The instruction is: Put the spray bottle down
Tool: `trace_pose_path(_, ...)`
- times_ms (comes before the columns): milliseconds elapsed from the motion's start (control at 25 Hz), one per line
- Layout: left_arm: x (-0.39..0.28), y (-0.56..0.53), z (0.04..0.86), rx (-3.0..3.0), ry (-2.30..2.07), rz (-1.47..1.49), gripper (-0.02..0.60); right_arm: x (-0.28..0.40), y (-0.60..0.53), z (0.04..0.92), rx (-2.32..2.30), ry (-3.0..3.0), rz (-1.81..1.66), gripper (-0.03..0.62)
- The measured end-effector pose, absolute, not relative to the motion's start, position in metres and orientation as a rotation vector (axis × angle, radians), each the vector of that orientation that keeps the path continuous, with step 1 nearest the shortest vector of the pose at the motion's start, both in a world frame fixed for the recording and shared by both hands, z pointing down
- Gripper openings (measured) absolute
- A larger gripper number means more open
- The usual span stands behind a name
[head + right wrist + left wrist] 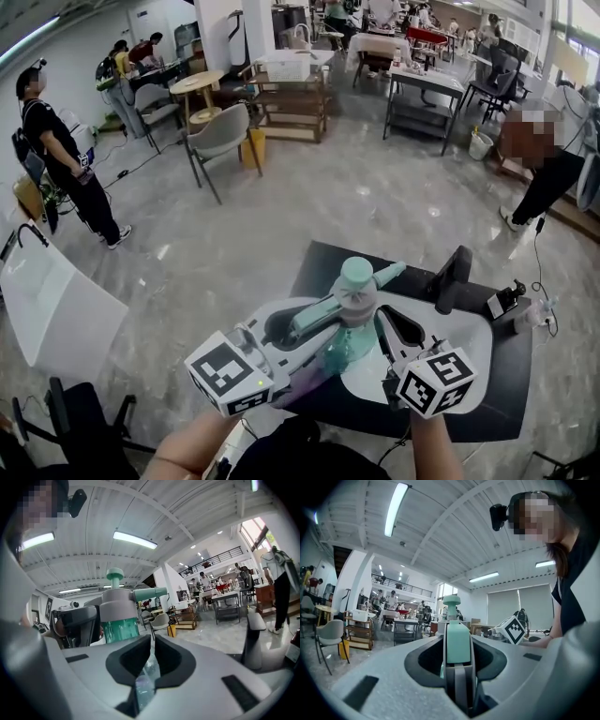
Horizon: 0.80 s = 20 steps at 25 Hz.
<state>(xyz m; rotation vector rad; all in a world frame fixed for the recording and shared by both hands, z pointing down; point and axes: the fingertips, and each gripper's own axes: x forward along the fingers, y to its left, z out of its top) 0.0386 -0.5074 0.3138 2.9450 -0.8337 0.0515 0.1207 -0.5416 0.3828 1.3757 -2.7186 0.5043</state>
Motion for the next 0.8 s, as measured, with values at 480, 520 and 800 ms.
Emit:
trace_pose_path(480, 0.034, -0.554, 0.339, 2.922, -0.823, 0.053, 0.117, 0.117, -0.583, 0.410, 1.393, -2.674, 0.551, 0.009)
trace_pose_path(520, 0.032, -0.562, 0.339, 2.919, -0.825, 0.052, 0.117, 0.116, -0.590, 0.409, 1.393, -2.672, 0.556, 0.009)
trace_pose_path(800, 0.020, -0.603, 0.349, 2.936, -0.864, 0.089, 0.117, 0.102, -0.624, 0.419, 1.384, -2.663, 0.585, 0.009)
